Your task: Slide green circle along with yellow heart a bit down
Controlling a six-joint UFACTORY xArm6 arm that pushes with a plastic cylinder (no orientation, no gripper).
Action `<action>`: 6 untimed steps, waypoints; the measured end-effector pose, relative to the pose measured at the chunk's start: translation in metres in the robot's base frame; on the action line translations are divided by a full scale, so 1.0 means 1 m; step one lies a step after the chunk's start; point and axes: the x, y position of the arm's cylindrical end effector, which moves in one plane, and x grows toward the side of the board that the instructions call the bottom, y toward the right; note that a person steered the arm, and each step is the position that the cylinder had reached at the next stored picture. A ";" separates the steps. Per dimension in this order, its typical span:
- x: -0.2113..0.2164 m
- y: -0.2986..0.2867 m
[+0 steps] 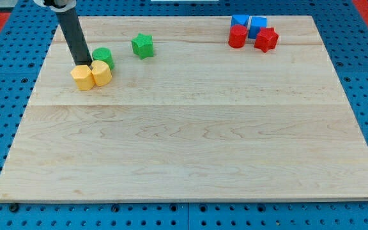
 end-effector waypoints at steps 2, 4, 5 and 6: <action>-0.051 0.031; -0.020 0.047; 0.004 0.049; 0.007 0.050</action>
